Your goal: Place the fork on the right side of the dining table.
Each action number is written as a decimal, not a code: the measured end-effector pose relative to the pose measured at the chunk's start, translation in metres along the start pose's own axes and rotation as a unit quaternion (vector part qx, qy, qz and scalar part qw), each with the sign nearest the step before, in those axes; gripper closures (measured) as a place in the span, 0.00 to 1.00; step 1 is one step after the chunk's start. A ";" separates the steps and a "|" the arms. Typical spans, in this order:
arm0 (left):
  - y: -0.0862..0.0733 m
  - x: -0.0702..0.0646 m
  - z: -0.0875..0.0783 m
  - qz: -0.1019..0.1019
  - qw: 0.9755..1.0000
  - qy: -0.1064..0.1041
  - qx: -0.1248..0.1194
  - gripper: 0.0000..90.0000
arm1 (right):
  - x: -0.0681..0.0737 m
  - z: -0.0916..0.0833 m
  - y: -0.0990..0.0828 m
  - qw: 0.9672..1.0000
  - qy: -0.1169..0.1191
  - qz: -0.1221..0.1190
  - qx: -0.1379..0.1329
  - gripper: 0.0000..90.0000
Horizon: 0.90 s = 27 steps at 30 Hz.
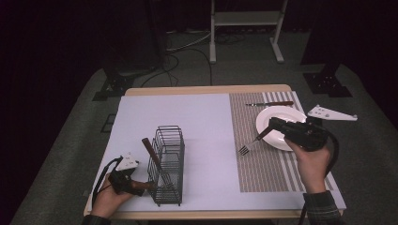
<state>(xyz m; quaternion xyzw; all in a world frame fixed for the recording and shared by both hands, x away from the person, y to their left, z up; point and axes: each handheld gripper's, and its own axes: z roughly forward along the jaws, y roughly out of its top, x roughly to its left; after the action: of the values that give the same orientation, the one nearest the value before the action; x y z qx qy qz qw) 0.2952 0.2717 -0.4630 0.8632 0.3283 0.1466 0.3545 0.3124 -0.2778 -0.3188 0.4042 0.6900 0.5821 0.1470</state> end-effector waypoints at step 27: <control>0.000 0.000 0.000 0.000 1.000 0.000 0.000 0.00 | -0.024 -0.033 -0.025 0.997 -0.077 0.017 0.014 0.89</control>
<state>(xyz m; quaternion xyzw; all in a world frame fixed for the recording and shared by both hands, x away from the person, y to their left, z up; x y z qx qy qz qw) 0.2953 0.2717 -0.4630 0.8631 0.3285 0.1463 0.3546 0.2955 -0.3183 -0.3395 0.4612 0.6781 0.5418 0.1839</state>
